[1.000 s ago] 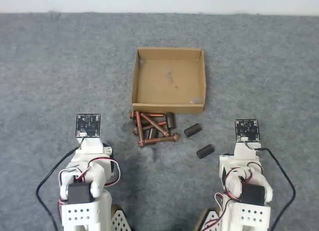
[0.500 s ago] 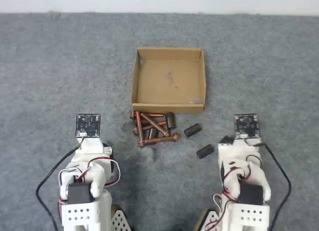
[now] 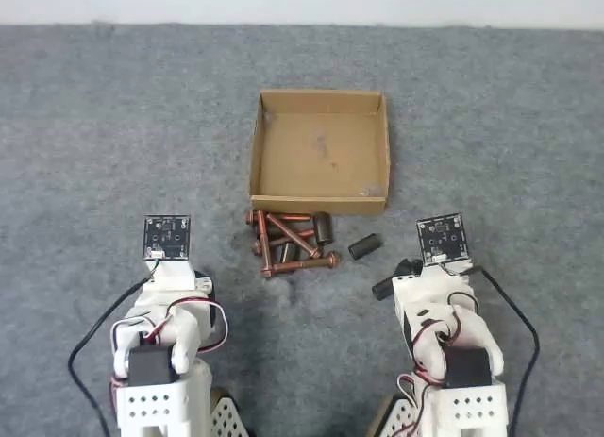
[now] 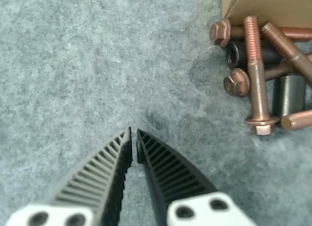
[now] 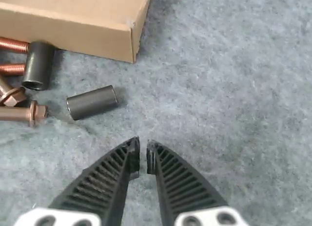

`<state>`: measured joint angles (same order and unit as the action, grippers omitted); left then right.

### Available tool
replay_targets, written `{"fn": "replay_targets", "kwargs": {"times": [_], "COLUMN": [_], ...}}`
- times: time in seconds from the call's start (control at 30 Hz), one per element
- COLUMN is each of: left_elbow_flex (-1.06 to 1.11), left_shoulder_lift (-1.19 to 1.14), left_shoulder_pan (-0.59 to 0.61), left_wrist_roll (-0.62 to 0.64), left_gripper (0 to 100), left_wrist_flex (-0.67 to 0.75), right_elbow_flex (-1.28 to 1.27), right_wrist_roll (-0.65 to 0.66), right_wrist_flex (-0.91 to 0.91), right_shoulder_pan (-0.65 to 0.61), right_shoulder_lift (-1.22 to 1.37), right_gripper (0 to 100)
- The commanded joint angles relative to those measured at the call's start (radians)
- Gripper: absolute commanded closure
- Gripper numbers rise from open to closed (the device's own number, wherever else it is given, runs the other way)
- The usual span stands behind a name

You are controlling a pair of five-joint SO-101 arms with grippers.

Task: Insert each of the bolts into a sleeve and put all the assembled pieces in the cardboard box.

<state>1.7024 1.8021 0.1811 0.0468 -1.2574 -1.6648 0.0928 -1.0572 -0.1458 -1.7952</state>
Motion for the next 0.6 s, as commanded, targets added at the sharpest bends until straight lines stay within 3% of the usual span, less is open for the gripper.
{"fn": "replay_targets", "kwargs": {"times": [0.0, 0.23, 0.57], "left_elbow_flex": [-0.018, -0.018, -0.018], "left_shoulder_lift": [0.021, 0.021, 0.020], "left_shoulder_pan": [0.005, 0.005, 0.005], "left_wrist_roll": [-0.003, -0.003, -0.003], "left_gripper": [99, 99, 99], "left_wrist_flex": [-0.006, -0.006, -0.006], "right_elbow_flex": [0.018, 0.066, 0.365], "right_wrist_roll": [-0.012, -0.040, -0.051], "right_wrist_flex": [-0.007, -0.008, 0.056], "right_shoulder_pan": [-0.005, -0.008, -0.097], "right_shoulder_lift": [-0.019, 0.077, 0.757], "right_gripper": [99.2, 99.3, 99.2]}}
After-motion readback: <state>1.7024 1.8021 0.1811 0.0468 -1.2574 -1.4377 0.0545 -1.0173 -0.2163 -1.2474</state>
